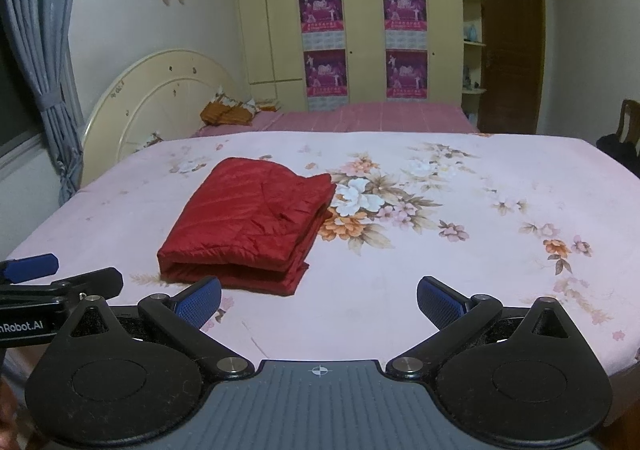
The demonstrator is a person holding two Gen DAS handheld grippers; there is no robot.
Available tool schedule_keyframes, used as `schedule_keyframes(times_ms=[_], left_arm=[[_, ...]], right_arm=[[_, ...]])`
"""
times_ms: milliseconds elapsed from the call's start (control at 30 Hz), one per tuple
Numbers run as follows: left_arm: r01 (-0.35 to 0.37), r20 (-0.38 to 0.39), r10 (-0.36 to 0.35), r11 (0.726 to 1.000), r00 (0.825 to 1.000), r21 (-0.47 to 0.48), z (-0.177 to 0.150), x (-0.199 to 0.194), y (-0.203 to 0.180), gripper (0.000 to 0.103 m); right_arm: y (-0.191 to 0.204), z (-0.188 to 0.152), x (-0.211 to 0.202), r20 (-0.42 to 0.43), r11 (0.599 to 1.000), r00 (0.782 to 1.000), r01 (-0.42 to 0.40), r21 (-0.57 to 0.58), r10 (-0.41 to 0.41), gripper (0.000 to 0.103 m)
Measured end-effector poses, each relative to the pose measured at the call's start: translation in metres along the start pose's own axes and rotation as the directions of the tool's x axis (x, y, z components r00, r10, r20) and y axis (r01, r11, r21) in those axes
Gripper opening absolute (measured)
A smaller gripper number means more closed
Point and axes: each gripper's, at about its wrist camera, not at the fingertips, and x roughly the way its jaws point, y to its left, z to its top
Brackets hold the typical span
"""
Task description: Fold large clothes
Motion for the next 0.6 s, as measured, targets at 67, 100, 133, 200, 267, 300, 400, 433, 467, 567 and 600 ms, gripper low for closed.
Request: schedule_keyframes(times_ms=[67, 100, 133, 200, 267, 300, 400, 433, 467, 567, 600], left_arm=[[0.002, 0.000, -0.002, 1.000, 1.000, -0.002, 0.0003, 0.0001, 0.0003, 0.103], [0.000, 0.000, 0.000, 1.000, 1.000, -0.002, 0.0003, 0.0002, 0.0001, 0.103], [0.000, 0.000, 0.000, 1.000, 1.000, -0.001, 0.0001, 0.0001, 0.0001, 0.103], [0.001, 0.000, -0.001, 1.000, 1.000, -0.001, 0.0001, 0.0002, 0.0003, 0.103], [0.002, -0.001, -0.002, 1.000, 1.000, -0.001, 0.0002, 0.0002, 0.0005, 0.103], [0.003, 0.000, -0.003, 1.000, 1.000, -0.002, 0.0002, 0.0001, 0.0006, 0.103], [0.004, -0.004, -0.004, 1.000, 1.000, -0.002, -0.0002, 0.0010, 0.0009, 0.103], [0.004, -0.004, -0.004, 1.000, 1.000, -0.002, -0.0007, 0.0015, 0.0011, 0.103], [0.002, -0.004, -0.002, 1.000, 1.000, -0.003, -0.0009, 0.0017, 0.0008, 0.103], [0.002, -0.004, -0.002, 1.000, 1.000, -0.002, -0.0012, 0.0022, 0.0004, 0.103], [0.001, -0.005, -0.001, 1.000, 1.000, -0.001, -0.0011, 0.0024, 0.0004, 0.103]], right_arm=[[-0.0007, -0.0006, 0.0011, -0.005, 1.000, 1.000, -0.001, 0.003, 0.001, 0.103], [-0.0021, -0.0010, 0.0010, -0.007, 1.000, 1.000, -0.002, 0.006, 0.002, 0.103], [-0.0027, -0.0010, 0.0014, -0.009, 1.000, 1.000, -0.003, 0.009, 0.003, 0.103], [-0.0030, -0.0009, 0.0014, -0.009, 1.000, 1.000, -0.003, 0.009, 0.003, 0.103], [-0.0030, -0.0008, 0.0021, -0.007, 1.000, 1.000, -0.003, 0.006, 0.003, 0.103], [-0.0028, -0.0007, 0.0021, -0.007, 1.000, 1.000, -0.003, 0.007, 0.003, 0.103], [-0.0030, -0.0010, 0.0020, -0.008, 1.000, 1.000, -0.002, 0.008, 0.003, 0.103], [-0.0032, -0.0013, 0.0019, -0.008, 1.000, 1.000, -0.002, 0.009, 0.002, 0.103], [-0.0034, -0.0014, 0.0018, -0.007, 1.000, 1.000, -0.002, 0.010, 0.002, 0.103], [-0.0037, -0.0015, 0.0017, -0.008, 1.000, 1.000, -0.003, 0.010, 0.003, 0.103], [-0.0038, -0.0012, 0.0019, -0.008, 1.000, 1.000, -0.003, 0.008, 0.003, 0.103]])
